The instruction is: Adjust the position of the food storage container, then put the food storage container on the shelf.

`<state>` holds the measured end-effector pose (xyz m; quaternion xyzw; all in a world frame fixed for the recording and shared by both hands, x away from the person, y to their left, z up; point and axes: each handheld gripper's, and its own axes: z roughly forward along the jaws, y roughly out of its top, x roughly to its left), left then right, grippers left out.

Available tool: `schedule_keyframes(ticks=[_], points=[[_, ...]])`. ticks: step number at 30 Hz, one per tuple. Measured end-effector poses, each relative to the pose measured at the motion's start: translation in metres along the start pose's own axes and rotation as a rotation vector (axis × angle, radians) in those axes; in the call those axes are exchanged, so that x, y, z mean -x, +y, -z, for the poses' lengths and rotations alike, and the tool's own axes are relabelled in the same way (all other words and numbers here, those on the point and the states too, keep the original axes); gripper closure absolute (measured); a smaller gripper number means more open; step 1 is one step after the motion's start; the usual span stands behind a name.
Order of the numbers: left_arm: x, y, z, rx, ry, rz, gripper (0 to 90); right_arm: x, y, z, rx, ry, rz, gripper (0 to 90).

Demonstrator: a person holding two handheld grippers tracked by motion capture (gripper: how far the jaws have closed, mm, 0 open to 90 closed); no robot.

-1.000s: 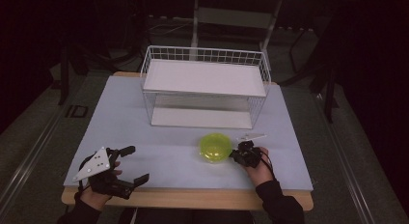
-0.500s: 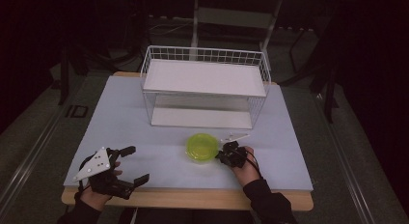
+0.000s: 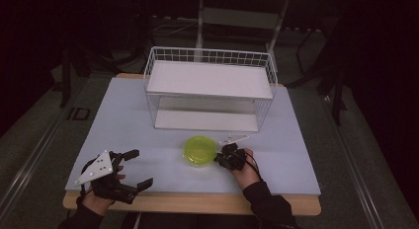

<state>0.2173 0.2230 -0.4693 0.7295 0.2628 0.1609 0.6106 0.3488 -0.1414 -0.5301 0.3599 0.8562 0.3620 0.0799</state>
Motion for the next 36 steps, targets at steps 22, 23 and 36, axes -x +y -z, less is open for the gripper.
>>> schedule_keyframes(ticks=[22, 23, 36], points=[[0.006, 0.013, -0.016, -0.084, -0.094, 0.079, 1.0, -0.019, 0.001, 0.089, 0.18, 0.022, 0.041, 22.6], [0.006, 0.013, -0.016, -0.084, -0.094, 0.079, 1.0, -0.019, 0.001, 0.089, 0.18, 0.022, 0.041, 22.6], [-0.011, 0.036, -0.043, -0.152, -0.117, 0.18, 1.1, -0.02, 0.021, 0.115, 0.25, 0.042, 0.071, 14.9]])
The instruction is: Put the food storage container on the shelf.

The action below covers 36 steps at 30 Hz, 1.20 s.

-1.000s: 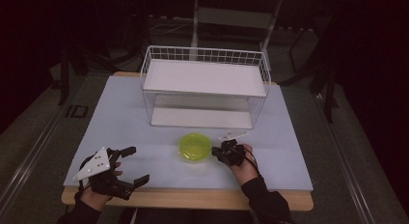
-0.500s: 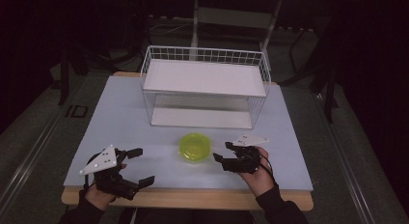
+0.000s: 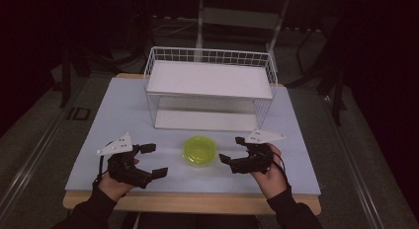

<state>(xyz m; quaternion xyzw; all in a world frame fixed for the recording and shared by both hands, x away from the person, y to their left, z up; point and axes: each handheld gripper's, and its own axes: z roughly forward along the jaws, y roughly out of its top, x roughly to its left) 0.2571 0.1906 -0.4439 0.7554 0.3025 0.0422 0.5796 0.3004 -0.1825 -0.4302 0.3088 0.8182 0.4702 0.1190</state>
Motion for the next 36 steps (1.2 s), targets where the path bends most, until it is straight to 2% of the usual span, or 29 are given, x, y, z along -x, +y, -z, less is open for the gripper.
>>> schedule_keyframes(ticks=[2, 5, 6, 8, 11, 13, 14, 15, 17, 18, 20, 21, 22, 23, 24, 27, 28, 30, 32, 36], points=[[-0.002, 0.006, -0.005, -0.014, 0.013, -0.002, 1.1, 0.002, 0.005, -0.002, -0.003, 0.012, 0.014, 14.8], [-0.006, 0.012, -0.014, -0.023, 0.026, 0.002, 1.1, 0.005, 0.011, -0.005, -0.013, -0.001, 0.007, 15.1], [-0.006, 0.012, -0.014, -0.023, 0.026, 0.002, 1.1, 0.007, 0.013, -0.007, -0.036, -0.004, -0.013, 15.1], [-0.013, 0.014, -0.023, -0.027, 0.022, 0.03, 5.5, 0.012, 0.016, -0.011, -0.06, 0.006, -0.058, 15.1], [-0.019, 0.015, -0.033, -0.045, 0.043, 0.052, 6.4, 0.017, 0.019, -0.018, -0.097, 0.017, -0.109, 12.7], [-0.023, 0.015, -0.041, -0.063, 0.059, 0.077, 6.4, 0.02, 0.019, -0.024, -0.104, 0.013, -0.151, 13.8], [-0.025, 0.015, -0.044, -0.069, 0.05, 0.087, 6.4, 0.022, 0.018, -0.028, -0.12, 0.039, -0.18, 13.9], [-0.026, 0.015, -0.048, -0.081, 0.069, 0.089, 6.4, 0.024, 0.018, -0.03, -0.126, 0.035, -0.194, 16.2], [-0.031, 0.014, -0.056, -0.089, 0.062, 0.123, 6.5, 0.027, 0.017, -0.036, -0.152, 0.054, -0.222, 25.9], [-0.033, 0.014, -0.06, -0.097, 0.08, 0.142, 8.4, 0.029, 0.016, -0.039, -0.161, 0.051, -0.246, 29.3], [-0.037, 0.011, -0.065, -0.097, 0.083, 0.194, 12.7, 0.033, 0.015, -0.044, -0.187, 0.057, -0.282, 35.4], [-0.039, 0.01, -0.069, -0.106, 0.107, 0.223, 15.4, 0.034, 0.014, -0.047, -0.194, 0.036, -0.294, 38.3], [-0.041, 0.007, -0.072, -0.116, 0.106, 0.244, 15.4, 0.035, 0.012, -0.049, -0.203, 0.034, -0.307, 42.9], [-0.041, 0.007, -0.072, -0.116, 0.106, 0.244, 16.6, 0.035, 0.012, -0.049, -0.203, 0.034, -0.307, 42.9], [-0.045, 0.004, -0.076, -0.143, 0.128, 0.277, 16.6, 0.036, 0.011, -0.052, -0.217, 0.047, -0.327, 43.0], [-0.05, -0.003, -0.08, -0.163, 0.152, 0.332, 24.5, 0.04, 0.005, -0.061, -0.246, 0.037, -0.377, 48.9], [-0.052, -0.005, -0.082, -0.171, 0.14, 0.353, 24.9, 0.041, 0.003, -0.063, -0.254, 0.035, -0.393, 51.1], [-0.055, -0.008, -0.085, -0.191, 0.143, 0.392, 30.5, 0.043, 0.001, -0.068, -0.279, 0.037, -0.433, 54.0], [-0.057, -0.012, -0.088, -0.216, 0.14, 0.409, 34.1, 0.045, -0.001, -0.072, -0.29, 0.045, -0.465, 57.0], [-0.06, -0.016, -0.093, -0.245, 0.107, 0.448, 46.6, 0.045, -0.003, -0.079, -0.308, 0.043, -0.489, 62.5]])
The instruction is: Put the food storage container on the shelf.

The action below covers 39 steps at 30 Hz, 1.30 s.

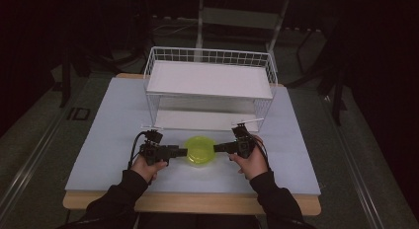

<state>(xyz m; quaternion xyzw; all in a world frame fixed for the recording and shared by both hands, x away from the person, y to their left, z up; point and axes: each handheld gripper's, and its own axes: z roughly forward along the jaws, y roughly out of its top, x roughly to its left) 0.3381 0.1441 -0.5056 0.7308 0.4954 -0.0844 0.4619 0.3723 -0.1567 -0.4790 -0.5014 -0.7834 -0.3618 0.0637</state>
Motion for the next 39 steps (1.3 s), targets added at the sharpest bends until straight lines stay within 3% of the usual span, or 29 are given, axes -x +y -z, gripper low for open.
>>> schedule_keyframes(ticks=[1, 3, 7, 10, 14, 16, 27, 34, 35, 39], points=[[0.0, -0.001, -0.001, -0.005, 0.001, 0.003, 49.6, 0.0, 0.0, -0.002, 0.002, 0.01, -0.003, 64.7], [-0.002, -0.001, -0.004, -0.021, -0.046, 0.033, 59.0, -0.002, 0.0, -0.004, 0.002, 0.021, -0.006, 68.1], [0.001, -0.003, -0.006, -0.032, -0.04, 0.032, 68.4, -0.009, -0.002, -0.006, 0.0, 0.023, -0.012, 74.5], [0.002, -0.006, -0.004, -0.022, -0.041, 0.083, 71.6, -0.016, -0.004, -0.006, 0.016, -0.006, 0.011, 75.7], [0.007, -0.007, 0.002, -0.004, -0.023, 0.088, 81.3, -0.021, -0.006, 0.001, 0.047, -0.018, 0.017, 80.0], [0.008, -0.005, 0.005, -0.004, -0.032, 0.098, 81.9, -0.027, -0.007, 0.003, 0.047, -0.036, 0.05, 80.2], [0.03, 0.009, 0.026, 0.014, -0.025, 0.073, 82.1, -0.052, -0.003, 0.027, 0.128, -0.072, 0.144, 80.3], [0.047, 0.027, 0.04, 0.035, -0.037, 0.072, 82.3, -0.063, 0.006, 0.051, 0.193, -0.071, 0.167, 80.3], [0.05, 0.032, 0.042, 0.035, -0.049, 0.094, 82.6, -0.064, 0.007, 0.054, 0.204, -0.066, 0.158, 80.3], [0.063, 0.048, 0.05, 0.058, -0.064, 0.082, 82.7, -0.07, 0.019, 0.074, 0.232, -0.07, 0.146, 80.4]])
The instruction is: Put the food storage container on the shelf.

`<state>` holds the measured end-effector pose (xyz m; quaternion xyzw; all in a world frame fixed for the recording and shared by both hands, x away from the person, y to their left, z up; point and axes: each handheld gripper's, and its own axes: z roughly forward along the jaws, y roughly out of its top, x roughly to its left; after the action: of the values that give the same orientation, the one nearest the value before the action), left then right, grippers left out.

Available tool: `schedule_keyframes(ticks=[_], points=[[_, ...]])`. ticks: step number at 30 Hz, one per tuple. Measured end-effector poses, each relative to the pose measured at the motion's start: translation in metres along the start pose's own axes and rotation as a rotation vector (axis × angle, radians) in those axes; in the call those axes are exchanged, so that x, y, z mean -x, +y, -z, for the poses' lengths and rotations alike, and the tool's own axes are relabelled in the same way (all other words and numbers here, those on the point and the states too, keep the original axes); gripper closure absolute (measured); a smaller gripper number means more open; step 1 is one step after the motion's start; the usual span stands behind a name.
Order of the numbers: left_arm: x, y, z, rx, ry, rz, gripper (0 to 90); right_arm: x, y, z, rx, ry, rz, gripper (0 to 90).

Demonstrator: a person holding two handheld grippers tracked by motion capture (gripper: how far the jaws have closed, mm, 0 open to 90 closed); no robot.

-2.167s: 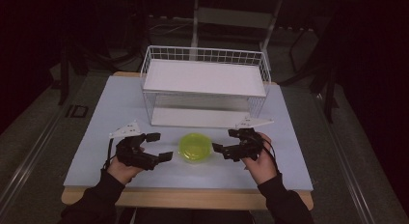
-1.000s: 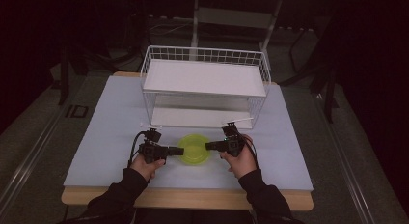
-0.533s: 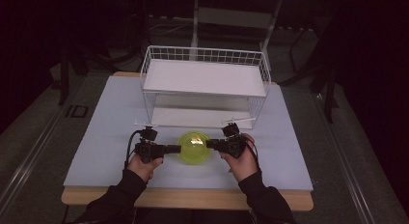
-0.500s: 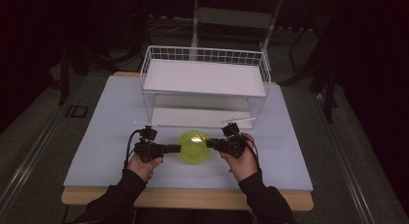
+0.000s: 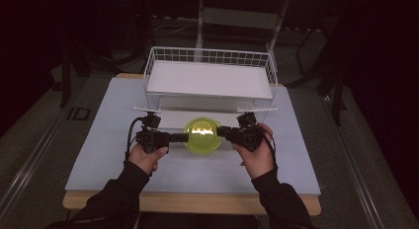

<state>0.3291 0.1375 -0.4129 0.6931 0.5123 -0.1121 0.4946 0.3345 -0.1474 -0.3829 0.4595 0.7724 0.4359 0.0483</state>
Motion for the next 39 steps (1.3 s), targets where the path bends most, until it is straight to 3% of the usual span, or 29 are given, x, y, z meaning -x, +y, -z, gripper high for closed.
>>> schedule_keyframes(ticks=[1, 7, 12, 17, 24, 27, 28, 34, 39], points=[[0.002, 0.005, 0.001, 0.003, -0.008, 0.006, 82.7, -0.002, 0.005, 0.004, 0.011, -0.015, 0.012, 80.3], [0.026, 0.038, 0.019, 0.04, 0.002, -0.051, 82.8, -0.009, 0.039, 0.025, 0.054, -0.015, 0.011, 80.3], [0.03, 0.059, 0.021, 0.059, -0.006, -0.046, 82.8, -0.009, 0.061, 0.03, 0.07, -0.029, -0.01, 80.2], [0.032, 0.078, 0.026, 0.085, -0.003, -0.054, 82.9, -0.01, 0.084, 0.031, 0.076, -0.055, -0.001, 80.2], [0.029, 0.101, 0.024, 0.11, -0.003, -0.044, 82.8, -0.006, 0.111, 0.028, 0.064, -0.08, -0.027, 80.1], [0.026, 0.11, 0.019, 0.114, 0.005, -0.028, 82.8, -0.003, 0.117, 0.025, 0.055, -0.085, -0.037, 80.1], [0.026, 0.112, 0.017, 0.119, 0.011, -0.02, 82.7, -0.001, 0.123, 0.021, 0.051, -0.11, -0.036, 80.1], [0.023, 0.127, 0.009, 0.128, 0.038, -0.038, 82.3, 0.009, 0.135, 0.016, 0.044, -0.123, -0.069, 80.1], [0.014, 0.135, 0.003, 0.127, 0.038, -0.021, 81.9, 0.015, 0.145, 0.009, 0.014, -0.132, -0.088, 80.1]])
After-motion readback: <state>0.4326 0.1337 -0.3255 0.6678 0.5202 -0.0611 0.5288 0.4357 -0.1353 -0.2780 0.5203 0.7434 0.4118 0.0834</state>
